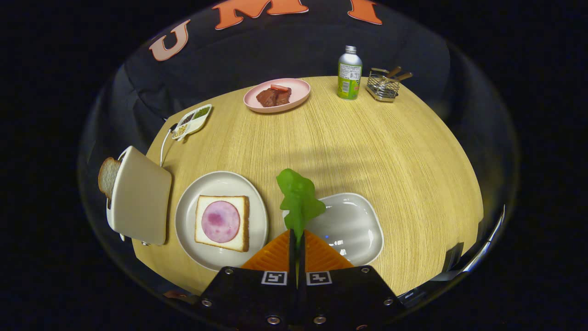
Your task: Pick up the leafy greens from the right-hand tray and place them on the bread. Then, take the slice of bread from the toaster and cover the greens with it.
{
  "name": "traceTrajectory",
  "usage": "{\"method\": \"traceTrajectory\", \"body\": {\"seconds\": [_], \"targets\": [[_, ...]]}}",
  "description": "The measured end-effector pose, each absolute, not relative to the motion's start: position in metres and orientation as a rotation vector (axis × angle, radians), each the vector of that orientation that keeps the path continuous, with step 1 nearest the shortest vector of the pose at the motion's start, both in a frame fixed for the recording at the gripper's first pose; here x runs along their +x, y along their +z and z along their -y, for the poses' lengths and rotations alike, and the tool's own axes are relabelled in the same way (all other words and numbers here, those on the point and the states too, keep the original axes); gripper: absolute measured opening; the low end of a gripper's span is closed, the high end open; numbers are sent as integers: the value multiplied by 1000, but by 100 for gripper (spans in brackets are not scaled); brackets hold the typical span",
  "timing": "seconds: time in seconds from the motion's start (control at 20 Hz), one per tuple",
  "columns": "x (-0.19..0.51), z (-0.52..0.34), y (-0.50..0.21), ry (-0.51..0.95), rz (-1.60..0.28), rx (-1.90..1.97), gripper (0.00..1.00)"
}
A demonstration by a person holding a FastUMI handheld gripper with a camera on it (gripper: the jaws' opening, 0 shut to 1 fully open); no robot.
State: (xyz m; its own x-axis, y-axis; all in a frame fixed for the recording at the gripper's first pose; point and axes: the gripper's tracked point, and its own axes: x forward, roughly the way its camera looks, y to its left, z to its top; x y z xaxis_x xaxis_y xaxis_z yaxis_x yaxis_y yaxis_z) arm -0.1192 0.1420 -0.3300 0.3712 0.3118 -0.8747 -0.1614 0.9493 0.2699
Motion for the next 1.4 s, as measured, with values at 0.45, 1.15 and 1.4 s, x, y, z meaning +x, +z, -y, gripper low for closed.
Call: {"method": "traceTrajectory", "body": {"seconds": [0.45, 1.15, 1.4], "targets": [[-123, -227, -301, 481, -1143, 164, 2], [-125, -256, -335, 507, -1193, 74, 20], [-121, -246, -338, 503, -1179, 62, 45]]}}
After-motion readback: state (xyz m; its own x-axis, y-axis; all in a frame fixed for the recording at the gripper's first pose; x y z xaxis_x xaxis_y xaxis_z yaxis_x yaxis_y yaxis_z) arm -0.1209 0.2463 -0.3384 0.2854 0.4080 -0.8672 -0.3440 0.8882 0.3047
